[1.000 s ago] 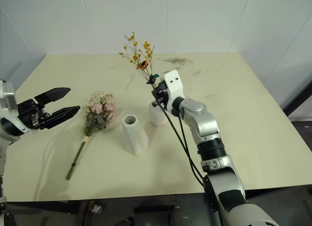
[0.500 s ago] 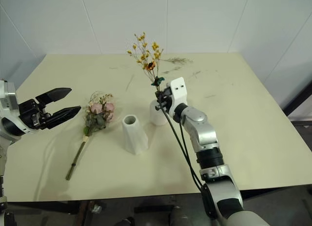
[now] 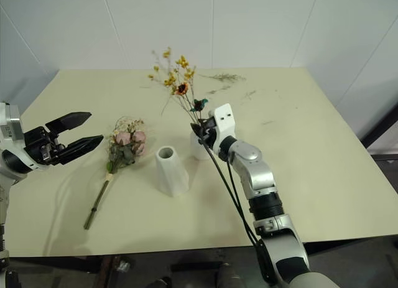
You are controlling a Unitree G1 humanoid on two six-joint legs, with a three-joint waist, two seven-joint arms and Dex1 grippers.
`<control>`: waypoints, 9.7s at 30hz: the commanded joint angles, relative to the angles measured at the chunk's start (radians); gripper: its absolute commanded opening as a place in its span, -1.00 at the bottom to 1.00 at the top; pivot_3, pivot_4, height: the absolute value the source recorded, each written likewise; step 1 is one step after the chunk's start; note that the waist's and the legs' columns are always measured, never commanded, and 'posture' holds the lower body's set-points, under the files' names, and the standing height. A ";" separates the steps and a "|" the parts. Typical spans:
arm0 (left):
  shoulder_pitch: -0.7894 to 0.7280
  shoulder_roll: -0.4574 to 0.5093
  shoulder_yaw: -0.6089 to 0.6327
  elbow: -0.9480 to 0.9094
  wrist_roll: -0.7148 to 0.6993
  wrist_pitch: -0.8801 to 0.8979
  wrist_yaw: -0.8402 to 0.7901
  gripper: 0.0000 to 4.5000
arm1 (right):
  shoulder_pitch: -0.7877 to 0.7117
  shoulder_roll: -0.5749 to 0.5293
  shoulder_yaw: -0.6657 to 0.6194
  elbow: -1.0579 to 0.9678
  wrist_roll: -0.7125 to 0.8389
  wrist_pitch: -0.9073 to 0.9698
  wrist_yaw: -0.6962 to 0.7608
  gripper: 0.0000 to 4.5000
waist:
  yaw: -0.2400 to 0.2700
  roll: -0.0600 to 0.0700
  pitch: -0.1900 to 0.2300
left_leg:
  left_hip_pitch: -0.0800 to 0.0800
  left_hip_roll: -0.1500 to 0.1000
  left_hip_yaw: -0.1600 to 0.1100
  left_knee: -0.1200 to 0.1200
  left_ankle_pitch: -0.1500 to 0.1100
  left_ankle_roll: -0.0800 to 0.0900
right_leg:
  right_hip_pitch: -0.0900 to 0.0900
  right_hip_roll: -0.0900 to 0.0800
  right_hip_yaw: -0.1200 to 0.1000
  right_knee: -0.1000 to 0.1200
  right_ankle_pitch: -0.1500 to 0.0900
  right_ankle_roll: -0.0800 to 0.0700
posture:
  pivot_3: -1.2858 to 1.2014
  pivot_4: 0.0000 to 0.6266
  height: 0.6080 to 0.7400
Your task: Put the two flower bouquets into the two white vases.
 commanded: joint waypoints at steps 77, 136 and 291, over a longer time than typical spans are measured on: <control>-0.373 0.069 -0.421 -0.014 0.133 1.225 0.634 0.16 | 0.183 -0.604 -0.137 -0.496 0.350 0.183 0.587 1.00 | 0.056 -0.001 0.000 | -0.002 -0.001 0.001 0.004 -0.001 0.000 | 0.002 0.000 0.000 -0.004 0.001 0.002 | 0.03 -0.52 1.00; -0.458 -0.478 -0.224 -0.028 -0.207 0.170 0.158 -1.00 | 0.417 -0.750 -0.256 -0.652 0.519 0.228 0.659 1.00 | 0.080 -0.001 0.000 | 0.002 -0.002 0.001 0.016 -0.002 0.001 | 0.011 0.000 0.002 -0.006 0.004 0.006 | 0.03 -0.52 1.00; -0.332 -0.052 -0.172 -0.011 0.023 0.124 -0.139 0.98 | 0.373 -0.893 -0.462 -0.415 0.622 0.183 0.836 1.00 | 0.078 0.001 0.001 | 0.001 -0.001 0.001 0.015 -0.003 0.002 | 0.013 0.000 0.001 -0.012 0.001 0.003 | 0.03 -0.52 1.00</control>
